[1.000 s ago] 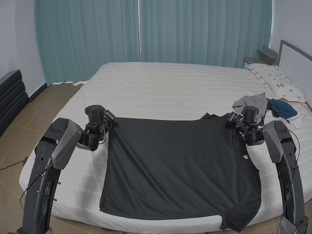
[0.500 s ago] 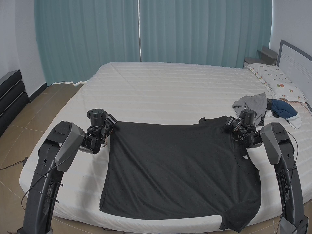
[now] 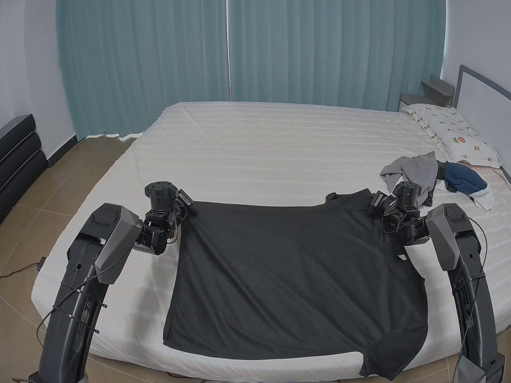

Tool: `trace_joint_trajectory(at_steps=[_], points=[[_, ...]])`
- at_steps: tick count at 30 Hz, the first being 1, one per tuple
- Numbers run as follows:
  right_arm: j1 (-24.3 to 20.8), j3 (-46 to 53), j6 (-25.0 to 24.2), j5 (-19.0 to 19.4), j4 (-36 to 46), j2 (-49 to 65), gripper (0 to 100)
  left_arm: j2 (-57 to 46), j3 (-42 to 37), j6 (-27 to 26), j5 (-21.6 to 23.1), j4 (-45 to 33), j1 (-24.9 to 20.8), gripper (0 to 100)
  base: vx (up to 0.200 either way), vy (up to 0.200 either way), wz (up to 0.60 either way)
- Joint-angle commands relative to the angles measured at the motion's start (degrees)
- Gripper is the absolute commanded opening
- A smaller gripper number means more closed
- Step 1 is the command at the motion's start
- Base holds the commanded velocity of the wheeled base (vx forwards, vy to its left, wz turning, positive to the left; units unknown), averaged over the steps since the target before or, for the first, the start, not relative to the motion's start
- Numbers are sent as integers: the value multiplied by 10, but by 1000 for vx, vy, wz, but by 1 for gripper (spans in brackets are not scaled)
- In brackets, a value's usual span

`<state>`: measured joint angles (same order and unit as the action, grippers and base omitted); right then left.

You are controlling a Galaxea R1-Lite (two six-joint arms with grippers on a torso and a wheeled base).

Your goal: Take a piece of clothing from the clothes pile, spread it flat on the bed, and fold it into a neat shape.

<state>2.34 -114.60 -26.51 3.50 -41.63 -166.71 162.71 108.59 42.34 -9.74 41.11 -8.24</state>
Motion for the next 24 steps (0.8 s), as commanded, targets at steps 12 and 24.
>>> trace_joint_trajectory(at_steps=[12,24], points=[[14,9,-12,-57,-2,52,100,-74,-79,4,-22,8,8,100,0,0,0],[-6,518,-55,-17,-77,364,100,-332,-406,6,18,49,-17,100,0,0,0]])
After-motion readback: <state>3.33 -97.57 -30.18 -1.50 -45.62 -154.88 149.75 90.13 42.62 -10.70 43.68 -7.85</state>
